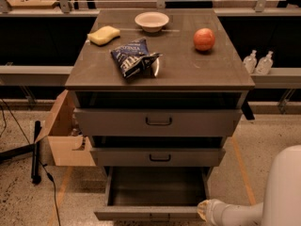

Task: Close bottom drawer

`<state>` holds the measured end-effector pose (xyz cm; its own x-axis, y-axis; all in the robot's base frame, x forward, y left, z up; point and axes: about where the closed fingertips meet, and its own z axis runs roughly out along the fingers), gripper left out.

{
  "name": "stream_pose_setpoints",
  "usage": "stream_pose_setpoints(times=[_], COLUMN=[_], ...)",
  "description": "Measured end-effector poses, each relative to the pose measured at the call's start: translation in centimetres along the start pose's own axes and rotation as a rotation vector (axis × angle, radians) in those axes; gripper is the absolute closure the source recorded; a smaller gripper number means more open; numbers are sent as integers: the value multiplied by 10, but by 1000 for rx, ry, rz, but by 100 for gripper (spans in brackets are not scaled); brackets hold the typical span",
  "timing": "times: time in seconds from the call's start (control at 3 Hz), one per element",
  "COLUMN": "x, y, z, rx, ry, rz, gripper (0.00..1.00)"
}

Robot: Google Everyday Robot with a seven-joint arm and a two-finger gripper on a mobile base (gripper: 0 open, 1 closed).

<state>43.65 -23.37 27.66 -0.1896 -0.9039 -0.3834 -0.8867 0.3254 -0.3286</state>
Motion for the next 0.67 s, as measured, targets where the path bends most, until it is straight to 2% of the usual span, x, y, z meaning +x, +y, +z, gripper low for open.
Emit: stream_pose_setpoints(times=[0.67], x=[22], y=[31], z=[29], rx=[-3], ry=[-56], rz=[57], gripper=[100])
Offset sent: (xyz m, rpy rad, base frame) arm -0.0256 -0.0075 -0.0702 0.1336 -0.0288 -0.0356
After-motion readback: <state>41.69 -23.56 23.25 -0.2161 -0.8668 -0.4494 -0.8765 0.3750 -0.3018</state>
